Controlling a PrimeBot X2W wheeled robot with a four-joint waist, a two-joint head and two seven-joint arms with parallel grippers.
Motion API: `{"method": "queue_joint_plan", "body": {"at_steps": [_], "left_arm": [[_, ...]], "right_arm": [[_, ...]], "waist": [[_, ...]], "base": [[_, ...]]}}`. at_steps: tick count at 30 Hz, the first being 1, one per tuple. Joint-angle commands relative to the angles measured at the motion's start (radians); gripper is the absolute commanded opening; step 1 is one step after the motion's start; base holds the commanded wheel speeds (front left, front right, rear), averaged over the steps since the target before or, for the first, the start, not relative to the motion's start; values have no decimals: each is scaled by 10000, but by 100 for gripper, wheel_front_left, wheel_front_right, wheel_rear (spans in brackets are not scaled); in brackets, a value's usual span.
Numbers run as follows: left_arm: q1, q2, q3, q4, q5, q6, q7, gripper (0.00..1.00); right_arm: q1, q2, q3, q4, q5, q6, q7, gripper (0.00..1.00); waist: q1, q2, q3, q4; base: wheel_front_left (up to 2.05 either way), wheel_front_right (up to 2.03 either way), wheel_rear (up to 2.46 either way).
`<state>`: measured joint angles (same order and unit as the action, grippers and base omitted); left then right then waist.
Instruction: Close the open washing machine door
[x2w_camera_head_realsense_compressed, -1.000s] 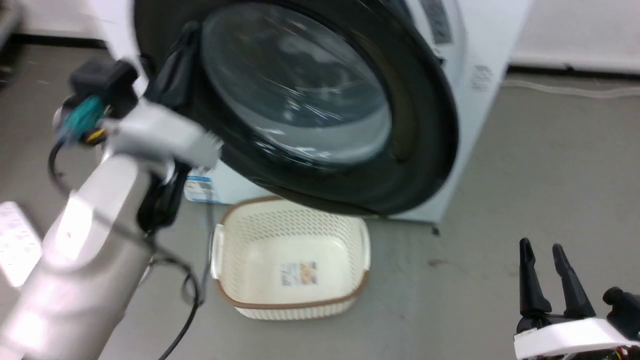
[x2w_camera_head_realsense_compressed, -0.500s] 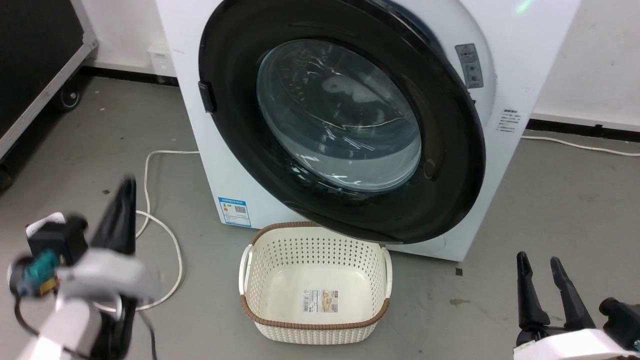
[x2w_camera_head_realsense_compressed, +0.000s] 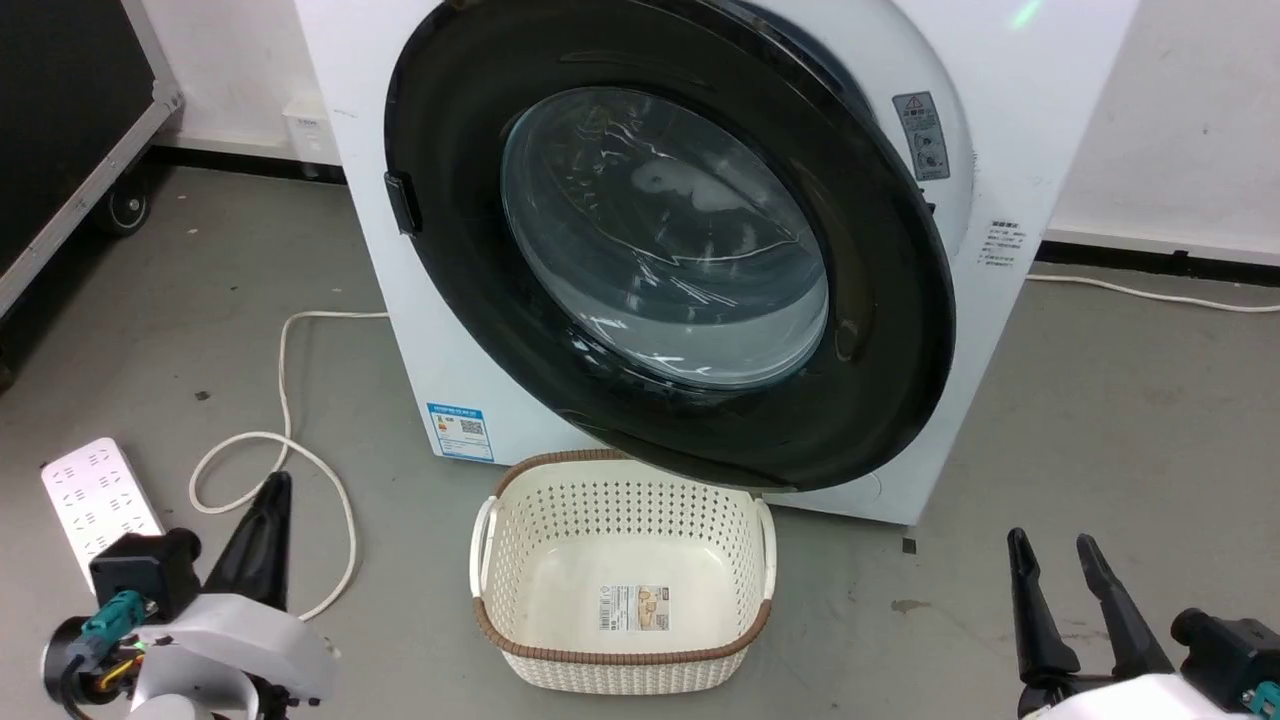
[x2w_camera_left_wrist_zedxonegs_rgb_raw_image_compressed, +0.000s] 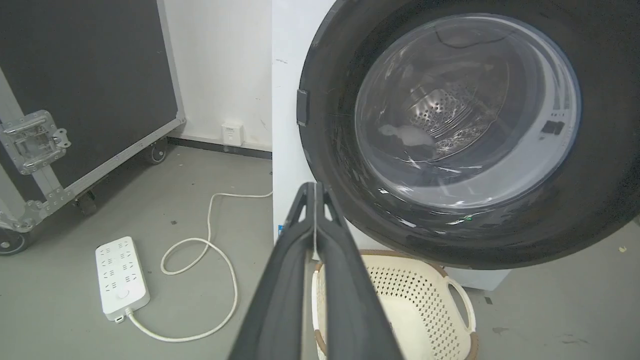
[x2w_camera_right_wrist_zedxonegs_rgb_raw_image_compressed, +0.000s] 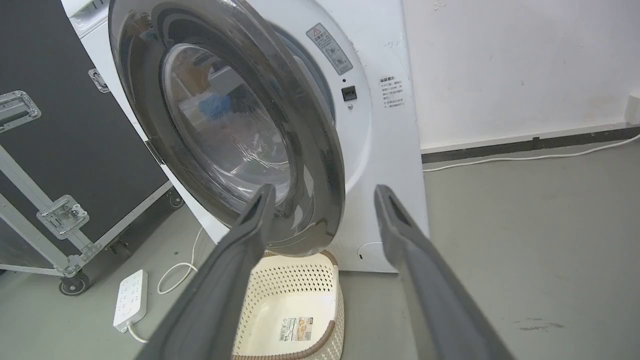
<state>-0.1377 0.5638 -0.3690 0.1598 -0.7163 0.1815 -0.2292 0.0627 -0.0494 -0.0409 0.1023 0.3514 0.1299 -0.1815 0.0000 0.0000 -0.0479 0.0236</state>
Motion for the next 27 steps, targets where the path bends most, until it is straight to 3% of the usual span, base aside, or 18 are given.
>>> {"method": "queue_joint_plan", "body": {"at_steps": [1,6,7,8,17,27], "left_arm": [[95,8,-33,-76,5,-53,14,98],[51,44,-189,-204,153,-157,-16,100],[24,51,-208,-278,224,-199,-65,100],[2,45,-218,-313,238,-229,-79,100],[-299,33,-123,-643,315,-367,-183,100],[-574,12,153,-914,345,-585,-269,100]], "right_arm": [[130,-8,18,-71,-1,8,13,100],[96,-8,47,-119,-23,8,87,100],[62,-8,27,-136,-13,8,206,5],[39,-8,41,-144,-34,8,279,0],[-1810,-8,385,559,-257,8,1339,0],[-4749,-8,-126,3528,-884,8,1062,0]], "waist": [[0,0,8,-20],[0,0,29,-101],[0,0,53,-111],[0,0,71,-93],[0,0,629,378],[0,0,1469,708]], "base": [[0,0,0],[0,0,0],[0,0,0],[0,0,0],[0,0,0],[0,0,0]]}}
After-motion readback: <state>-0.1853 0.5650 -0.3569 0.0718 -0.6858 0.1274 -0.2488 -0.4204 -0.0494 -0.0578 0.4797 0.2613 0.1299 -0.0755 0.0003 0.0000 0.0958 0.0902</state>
